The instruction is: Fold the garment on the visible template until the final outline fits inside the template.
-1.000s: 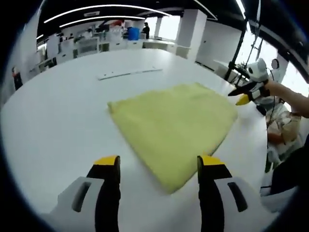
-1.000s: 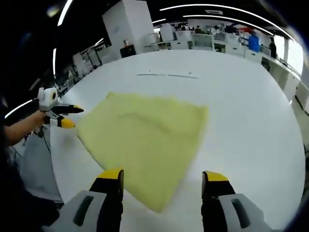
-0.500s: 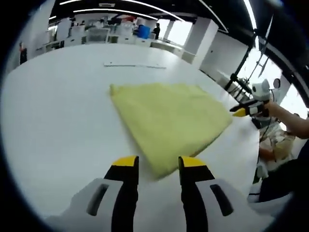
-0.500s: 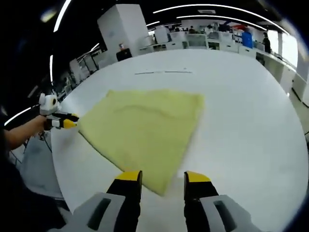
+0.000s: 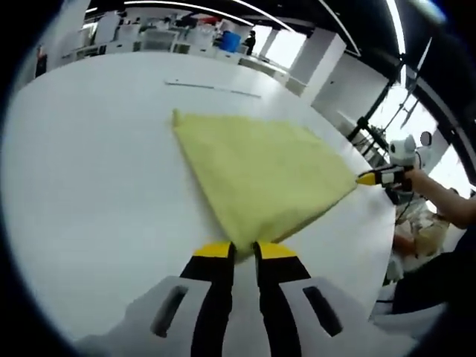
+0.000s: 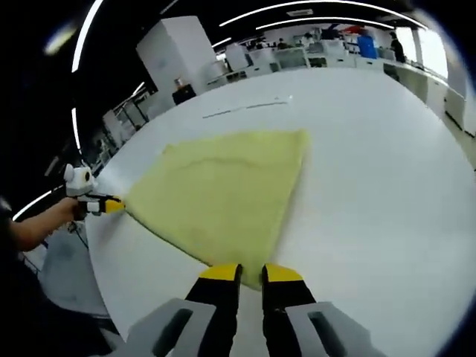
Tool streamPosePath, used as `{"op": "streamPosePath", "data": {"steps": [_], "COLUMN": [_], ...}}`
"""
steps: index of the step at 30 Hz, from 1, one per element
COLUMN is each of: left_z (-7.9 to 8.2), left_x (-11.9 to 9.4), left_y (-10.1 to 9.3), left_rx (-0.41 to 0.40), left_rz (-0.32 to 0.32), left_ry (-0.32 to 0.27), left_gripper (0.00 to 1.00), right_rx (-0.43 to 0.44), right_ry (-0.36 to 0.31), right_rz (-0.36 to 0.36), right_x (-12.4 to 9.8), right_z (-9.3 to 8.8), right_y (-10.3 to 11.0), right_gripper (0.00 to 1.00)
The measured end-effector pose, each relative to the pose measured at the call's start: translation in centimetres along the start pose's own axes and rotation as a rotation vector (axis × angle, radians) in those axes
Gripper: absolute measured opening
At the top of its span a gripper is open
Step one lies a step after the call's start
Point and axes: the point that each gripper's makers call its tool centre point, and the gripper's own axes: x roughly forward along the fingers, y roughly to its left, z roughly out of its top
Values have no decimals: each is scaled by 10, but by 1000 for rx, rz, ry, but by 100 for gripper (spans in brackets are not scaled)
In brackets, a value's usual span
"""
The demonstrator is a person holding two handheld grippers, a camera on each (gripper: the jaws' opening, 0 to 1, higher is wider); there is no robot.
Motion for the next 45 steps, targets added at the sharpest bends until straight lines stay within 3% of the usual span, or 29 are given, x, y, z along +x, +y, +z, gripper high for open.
{"op": "streamPosePath", "data": {"steps": [4,13,26,35,45], "left_z": [0,0,-12,-20,-30], "left_x": [-1,-7,-14,-20,-26], "left_y": [0,-3,-15,-26,-33], "left_rx": [-1,38,78,136,141], "left_rz": [0,-2,-9,-19,-17], "left_ry": [-6,-7,12,24,27], "left_gripper": [3,2,1,1,1], "right_rx": [-22,-36,-66,-54,-34], "right_ry": [-8,-10,11,4,-5], "right_rz": [-2,6,7,4,10], "right_x": [-2,-6,-18,-27,-33], "right_z": [1,-1,-17,-29,-37], "right_y": [0,-2,1,2,5], "right_gripper": [0,0,0,0,0]}}
